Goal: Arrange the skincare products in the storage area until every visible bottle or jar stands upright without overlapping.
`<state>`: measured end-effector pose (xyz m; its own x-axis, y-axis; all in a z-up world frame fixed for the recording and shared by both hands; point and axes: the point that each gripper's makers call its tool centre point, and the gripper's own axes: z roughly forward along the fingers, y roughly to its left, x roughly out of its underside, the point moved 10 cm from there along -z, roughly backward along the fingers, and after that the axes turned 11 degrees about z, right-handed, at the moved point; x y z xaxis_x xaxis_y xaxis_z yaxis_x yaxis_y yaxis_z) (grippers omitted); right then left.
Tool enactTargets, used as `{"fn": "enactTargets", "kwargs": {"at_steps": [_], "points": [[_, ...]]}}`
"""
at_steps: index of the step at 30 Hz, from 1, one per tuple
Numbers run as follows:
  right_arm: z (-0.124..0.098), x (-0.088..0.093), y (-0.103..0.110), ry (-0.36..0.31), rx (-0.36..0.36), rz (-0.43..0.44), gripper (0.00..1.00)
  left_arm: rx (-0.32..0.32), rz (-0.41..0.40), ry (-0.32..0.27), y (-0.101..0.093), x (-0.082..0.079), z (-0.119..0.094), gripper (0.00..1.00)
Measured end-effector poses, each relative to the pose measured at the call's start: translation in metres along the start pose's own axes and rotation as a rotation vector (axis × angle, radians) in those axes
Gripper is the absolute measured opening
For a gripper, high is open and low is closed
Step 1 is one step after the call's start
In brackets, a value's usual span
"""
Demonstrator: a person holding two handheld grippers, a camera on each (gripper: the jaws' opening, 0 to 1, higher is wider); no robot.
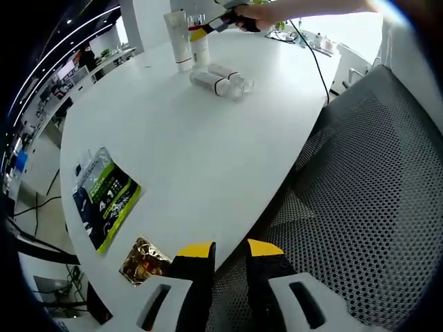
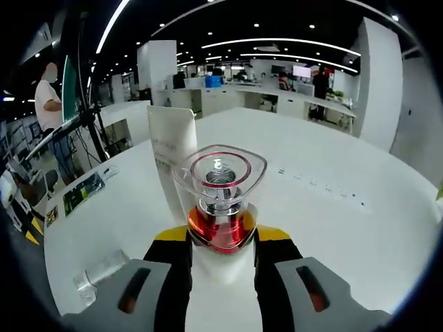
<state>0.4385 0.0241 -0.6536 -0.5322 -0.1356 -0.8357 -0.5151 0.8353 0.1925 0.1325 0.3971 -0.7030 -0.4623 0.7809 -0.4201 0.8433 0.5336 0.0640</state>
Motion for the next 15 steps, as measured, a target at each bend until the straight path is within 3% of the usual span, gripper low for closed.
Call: {"fn": "enactTargets", "kwargs": {"at_steps": [5,9,15], "points": [[-0.007,-0.003,-0.001,-0.022,-0.05,-0.038,0.47,0.003,0.007,0.006,-0.001,-0.001,0.0,0.18],[-0.011,-0.001,-0.008,0.015,-0.128,-0.043,0.37,0.003,0.008,0.001,-0.001,-0.001,0.0,0.18],[-0.01,-0.003,-0.011,0.037,-0.194,-0.071,0.34,0.003,0.006,-0.002,-0.001,-0.001,0.0,0.18]]}}
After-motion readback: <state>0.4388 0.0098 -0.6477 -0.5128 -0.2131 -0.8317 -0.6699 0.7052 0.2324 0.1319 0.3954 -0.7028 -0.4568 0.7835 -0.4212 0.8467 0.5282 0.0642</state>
